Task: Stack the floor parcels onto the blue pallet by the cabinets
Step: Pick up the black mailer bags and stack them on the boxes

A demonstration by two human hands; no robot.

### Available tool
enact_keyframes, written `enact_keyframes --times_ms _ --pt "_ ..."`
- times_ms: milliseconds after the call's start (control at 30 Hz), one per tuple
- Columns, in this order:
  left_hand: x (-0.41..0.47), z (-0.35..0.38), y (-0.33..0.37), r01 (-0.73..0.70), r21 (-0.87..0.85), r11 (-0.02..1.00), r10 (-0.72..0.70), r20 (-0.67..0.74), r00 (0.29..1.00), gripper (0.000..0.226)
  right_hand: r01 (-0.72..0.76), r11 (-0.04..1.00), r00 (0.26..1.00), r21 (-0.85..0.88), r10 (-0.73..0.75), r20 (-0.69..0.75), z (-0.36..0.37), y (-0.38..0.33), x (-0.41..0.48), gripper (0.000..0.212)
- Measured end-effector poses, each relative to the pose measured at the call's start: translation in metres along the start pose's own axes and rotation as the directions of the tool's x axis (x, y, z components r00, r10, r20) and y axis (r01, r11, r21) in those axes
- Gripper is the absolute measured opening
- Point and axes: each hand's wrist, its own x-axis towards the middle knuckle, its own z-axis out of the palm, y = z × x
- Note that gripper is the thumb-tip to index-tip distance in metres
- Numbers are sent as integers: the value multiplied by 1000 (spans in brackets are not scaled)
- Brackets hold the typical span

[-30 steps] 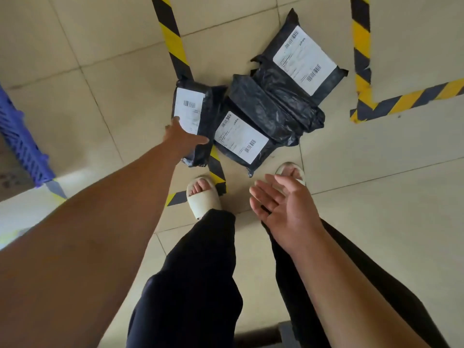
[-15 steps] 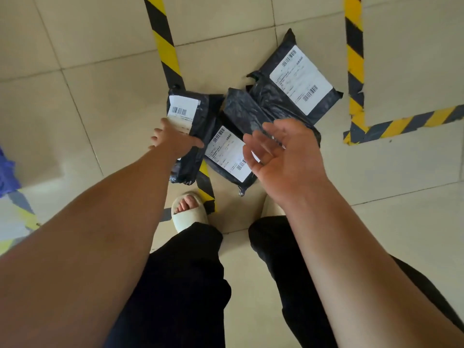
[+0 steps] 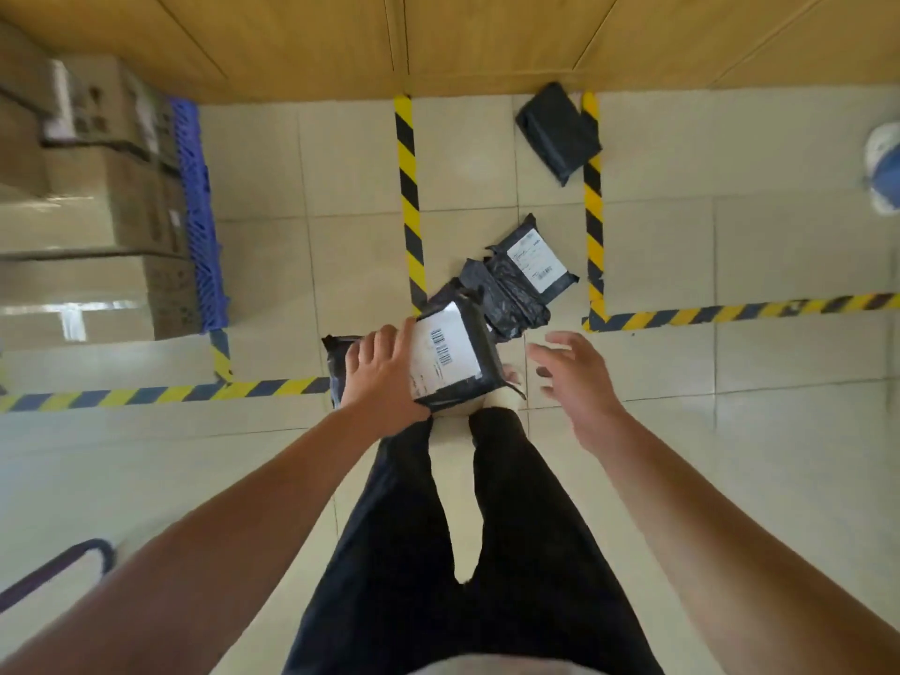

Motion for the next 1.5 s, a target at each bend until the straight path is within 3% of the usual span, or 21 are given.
enact_keyframes --times_ms 133,200,300,400,467,500,533,567,600,633,667,700,733,967,1267,1500 --pt "-82 -63 24 -240 201 950 263 -95 960 112 239 926 948 -292 -157 278 -16 -63 -66 57" --pt "-111 -82 34 -301 303 904 355 -144 923 103 306 827 887 -472 -66 458 -17 -84 -82 62" --pt "-139 -102 44 -262 424 867 390 -249 887 98 379 716 782 -587 91 616 -13 -104 -96 43" --pt "-171 -108 47 -101 425 900 255 -321 912 110 466 696 698 -546 91 711 -8 -111 -108 37" --pt "-194 -102 49 119 214 970 -14 -438 899 112 454 762 670 -462 50 741 -3 -106 -110 35" --pt "-205 -100 51 232 -8 973 -203 -520 830 110 428 806 657 -408 32 753 0 -102 -111 34" --pt "-216 -98 53 301 -304 904 -425 -548 721 105 400 843 645 -359 19 764 5 -98 -115 33" --pt "-227 -98 54 275 -638 720 -642 -461 612 97 370 873 638 -317 9 770 11 -93 -117 31" --pt "-237 -96 52 157 -892 424 -786 -276 552 84 330 900 639 -283 7 769 17 -86 -120 31" --pt "-248 -92 49 19 -995 102 -818 -73 571 67 292 920 639 -262 16 769 24 -78 -125 32" --pt "-259 -87 46 -75 -986 -150 -776 71 627 51 264 931 637 -252 28 771 33 -69 -130 34" --pt "-269 -79 43 -109 -950 -294 -716 143 683 40 238 940 633 -246 42 773 41 -59 -135 37" --pt "-283 -71 37 -144 -919 -367 -676 157 720 36 219 942 620 -253 65 782 55 -50 -144 37" --pt "-348 -46 -44 -209 -898 -388 -625 90 775 58 222 927 579 -301 123 806 152 -10 -208 34" --pt "-437 -63 -209 -232 -884 -406 -616 77 784 46 200 929 596 -310 136 791 308 29 -307 34" --pt "-439 -96 -302 -205 -889 -409 -610 99 786 41 251 906 635 -341 111 764 390 12 -316 44"
